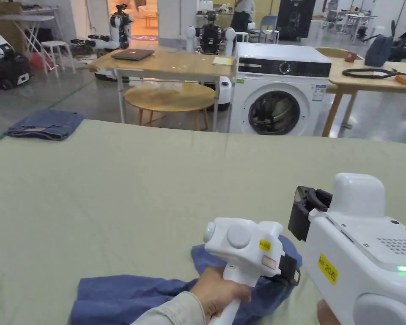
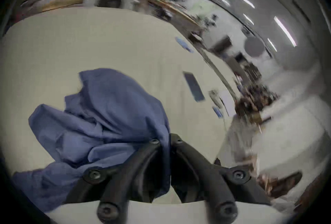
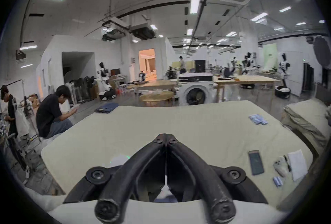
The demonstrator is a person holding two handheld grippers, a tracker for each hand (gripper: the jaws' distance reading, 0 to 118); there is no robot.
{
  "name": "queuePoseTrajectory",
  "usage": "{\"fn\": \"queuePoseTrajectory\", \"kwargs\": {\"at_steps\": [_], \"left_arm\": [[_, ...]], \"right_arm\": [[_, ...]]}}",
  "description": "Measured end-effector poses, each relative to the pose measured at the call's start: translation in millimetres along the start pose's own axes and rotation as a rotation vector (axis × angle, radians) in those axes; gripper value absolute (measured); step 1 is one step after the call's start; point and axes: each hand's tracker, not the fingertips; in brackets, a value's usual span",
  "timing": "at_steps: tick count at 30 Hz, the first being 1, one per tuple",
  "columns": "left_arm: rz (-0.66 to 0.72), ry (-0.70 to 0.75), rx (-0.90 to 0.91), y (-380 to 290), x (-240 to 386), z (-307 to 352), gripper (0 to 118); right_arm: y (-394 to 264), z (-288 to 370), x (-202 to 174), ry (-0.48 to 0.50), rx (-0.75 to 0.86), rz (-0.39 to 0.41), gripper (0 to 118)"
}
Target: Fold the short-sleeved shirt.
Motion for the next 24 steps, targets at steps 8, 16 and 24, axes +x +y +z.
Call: {"fn": "queuePoseTrajectory", "kwargs": {"at_steps": [8, 16, 24], "left_arm": [[0.102, -0.047, -0.137, -72, 3, -67, 8], [0.168, -0.011, 0.323, -74, -19, 152, 79], [0.152, 0.706, 0.493, -164, -62, 302, 0]], "right_arm": [[-12, 22, 56, -0.108, -0.014, -0.072, 0], [-16, 11, 62, -0.118, -0.023, -0.049, 0], [-36, -7, 58, -0.125, -0.104, -0.003, 0]]}}
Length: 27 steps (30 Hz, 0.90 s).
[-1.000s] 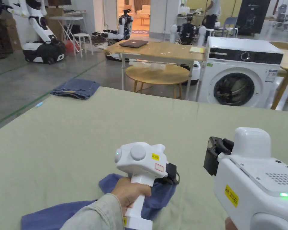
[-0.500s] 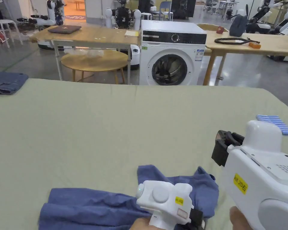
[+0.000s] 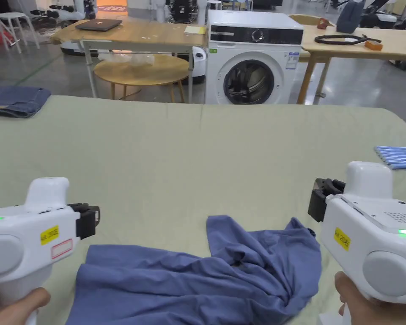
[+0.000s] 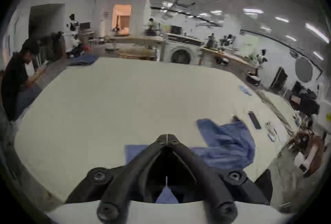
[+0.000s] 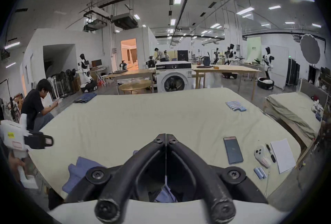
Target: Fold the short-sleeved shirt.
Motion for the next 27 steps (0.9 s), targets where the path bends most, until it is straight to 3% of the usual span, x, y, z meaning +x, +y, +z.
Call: {"fn": "queuePoseTrajectory", "kwargs": {"at_steps": [5, 9, 10, 11, 12, 15, 18, 20, 22, 27], "left_arm": [[-0.027, 0.113, -0.05, -28, -28, 1, 0], [0.012, 0.087, -0.18, -54, -32, -17, 0], [0.008, 0.109, -0.17, -63, -31, -23, 27], [0.007, 0.123, -0.174, -75, -29, -32, 66], [0.004, 0.144, -0.226, -84, -29, -43, 85], [0.053, 0.164, -0.421, -120, -34, -71, 85], [0.091, 0.153, -0.449, -141, -26, -80, 80], [0.104, 0.142, -0.484, -150, -27, -85, 37], [0.048, 0.167, -0.481, -152, -16, -82, 4], [0.013, 0.137, -0.524, -150, -9, -91, 0]], "right_arm": [[-7, -7, -16, 0.039, -0.026, 0.007, 0], [-9, -11, -32, 0.072, -0.042, 0.039, 0], [-9, -12, -36, 0.074, -0.046, 0.041, 0], [-9, -13, -39, 0.084, -0.052, 0.039, 0], [-10, -13, -41, 0.098, -0.056, 0.036, 0], [-12, -14, -49, 0.104, -0.064, 0.059, 0], [-14, -18, -51, 0.115, -0.079, 0.064, 0], [-14, -19, -50, 0.11, -0.086, 0.066, 0], [-12, -23, -47, 0.091, -0.094, 0.073, 0], [-3, -41, -21, 0.034, -0.113, 0.057, 0]]}}
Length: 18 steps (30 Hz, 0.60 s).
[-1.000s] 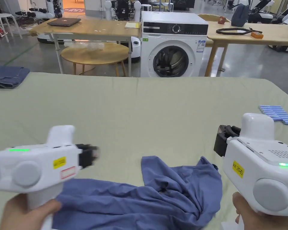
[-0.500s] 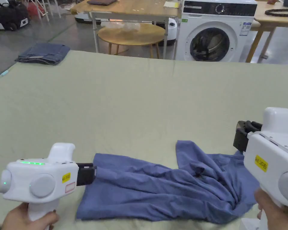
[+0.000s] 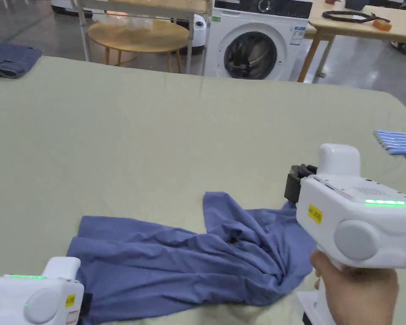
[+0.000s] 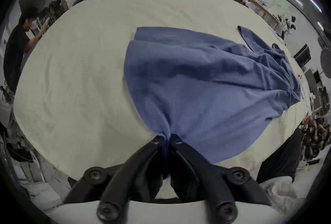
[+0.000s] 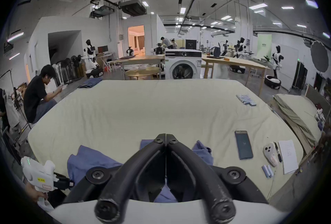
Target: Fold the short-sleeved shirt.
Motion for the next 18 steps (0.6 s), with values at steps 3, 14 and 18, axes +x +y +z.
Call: {"fn": "queuePoseTrajectory", "kwargs": {"at_steps": [3, 14, 18], "left_arm": [[0.012, -0.016, 0.002, -1, -2, 6, 0], [0.043, -0.024, -0.014, 2, -11, -1, 0], [0.082, -0.037, -0.023, 3, -15, -1, 0]], "right_arm": [[16, -21, 33, -0.043, -0.026, -0.007, 0], [-45, -248, 161, -0.059, -0.704, -0.241, 91], [-67, -281, 164, -0.057, -0.695, -0.267, 89]]}}
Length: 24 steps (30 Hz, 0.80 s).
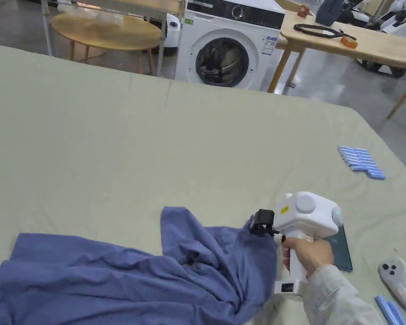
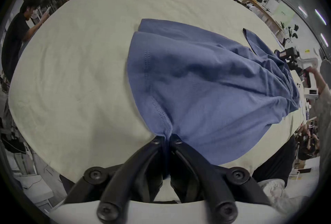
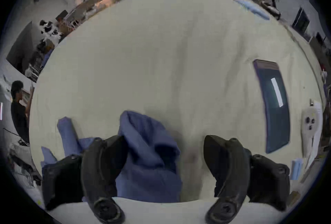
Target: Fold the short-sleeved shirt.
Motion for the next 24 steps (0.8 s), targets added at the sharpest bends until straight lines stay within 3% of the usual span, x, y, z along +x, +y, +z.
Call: {"fn": "queuePoseTrajectory", "kwargs": {"at_steps": [2, 3, 4, 5, 6, 7, 8, 10, 14, 19, 24], "left_arm": [[-0.011, 0.007, -0.007, 0, 1, 1, 0], [-0.012, 0.012, -0.011, 3, 5, 1, 0], [-0.013, 0.017, -0.015, 4, 6, 0, 0], [-0.017, 0.022, -0.019, 4, 7, 1, 0], [-0.021, 0.025, -0.024, 5, 7, 1, 0], [-0.021, 0.025, -0.027, 6, 8, 3, 0], [-0.018, 0.022, -0.031, 8, 8, 5, 0], [0.0, 0.009, -0.033, 9, 5, 9, 0], [0.023, -0.039, -0.02, 16, -9, 26, 0], [0.058, -0.143, 0.12, 47, -25, 89, 0], [-0.012, -0.039, 0.275, 94, -27, 159, 0]], "right_arm": [[-4, 10, -11, 0.016, 0.024, -0.008, 75], [-1, 9, -16, 0.037, 0.023, 0.01, 56], [1, 8, -23, 0.026, 0.01, 0.034, 11], [1, 9, -30, -0.043, -0.008, 0.07, 4], [7, 1, -31, -0.139, -0.026, 0.111, 4], [8, 5, -28, -0.123, 0.001, 0.095, 4], [9, 10, -26, -0.038, -0.005, 0.061, 4], [10, 26, -24, -0.014, 0.016, 0.07, 4], [9, 79, -26, 0.017, 0.134, 0.136, 4], [22, 159, -29, 0.05, 0.272, 0.177, 4], [37, 240, -48, 0.048, 0.417, 0.228, 4]]}}
